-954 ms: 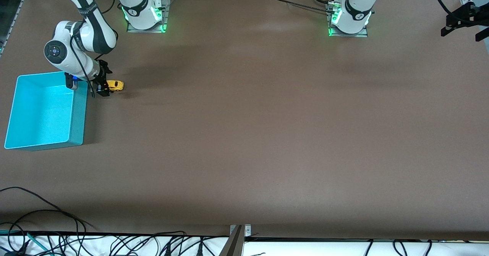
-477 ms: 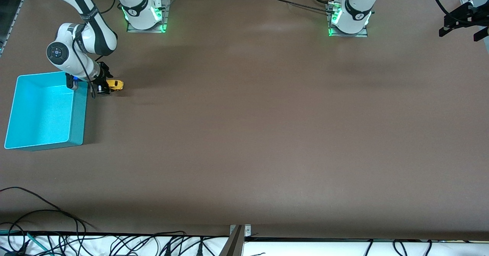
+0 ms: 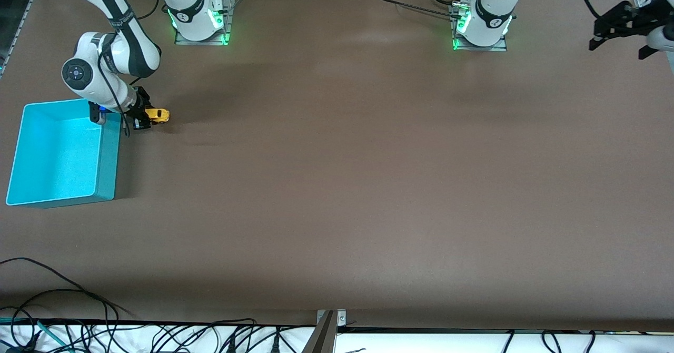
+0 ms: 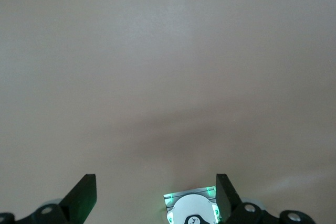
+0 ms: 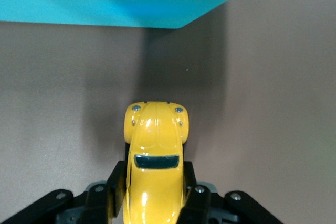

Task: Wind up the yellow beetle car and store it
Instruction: 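Lift the car with the right gripper over the turquoise bin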

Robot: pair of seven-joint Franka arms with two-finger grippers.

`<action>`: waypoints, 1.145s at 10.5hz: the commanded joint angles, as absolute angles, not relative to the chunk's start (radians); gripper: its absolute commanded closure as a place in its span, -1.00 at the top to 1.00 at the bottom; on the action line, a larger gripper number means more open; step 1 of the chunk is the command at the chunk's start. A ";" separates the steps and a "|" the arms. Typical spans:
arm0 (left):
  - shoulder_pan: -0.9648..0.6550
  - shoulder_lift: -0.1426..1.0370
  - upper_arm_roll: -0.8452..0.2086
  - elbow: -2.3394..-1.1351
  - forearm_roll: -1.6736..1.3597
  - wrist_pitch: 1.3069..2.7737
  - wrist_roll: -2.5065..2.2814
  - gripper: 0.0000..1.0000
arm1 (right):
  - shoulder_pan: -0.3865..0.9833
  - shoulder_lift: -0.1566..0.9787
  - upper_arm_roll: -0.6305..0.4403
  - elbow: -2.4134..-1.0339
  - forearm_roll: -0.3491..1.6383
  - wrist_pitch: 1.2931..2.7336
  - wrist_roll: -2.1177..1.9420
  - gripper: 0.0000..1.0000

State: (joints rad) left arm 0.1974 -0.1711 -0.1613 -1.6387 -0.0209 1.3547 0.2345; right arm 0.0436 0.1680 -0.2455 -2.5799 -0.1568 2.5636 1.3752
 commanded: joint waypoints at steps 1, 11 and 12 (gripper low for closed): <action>0.209 -0.150 -0.155 -1.598 -0.020 1.331 0.233 1.00 | 0.057 0.135 -0.239 -2.458 -0.181 2.359 1.396 -0.93; 0.221 -0.146 -0.150 -1.600 -0.020 1.312 0.238 1.00 | 0.019 0.201 -0.279 -1.850 -0.173 1.738 0.394 -0.93; 0.222 -0.146 -0.150 -1.598 -0.021 1.312 0.238 1.00 | -0.001 0.213 -0.279 -1.848 -0.172 1.768 0.353 -0.93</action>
State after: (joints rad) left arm 0.2136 -0.1619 -0.1466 -1.6328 -0.0208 1.3346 0.2346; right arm 0.0346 0.1645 -0.2768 -1.8851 -0.1713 1.7434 0.4726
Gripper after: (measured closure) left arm 0.000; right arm 0.537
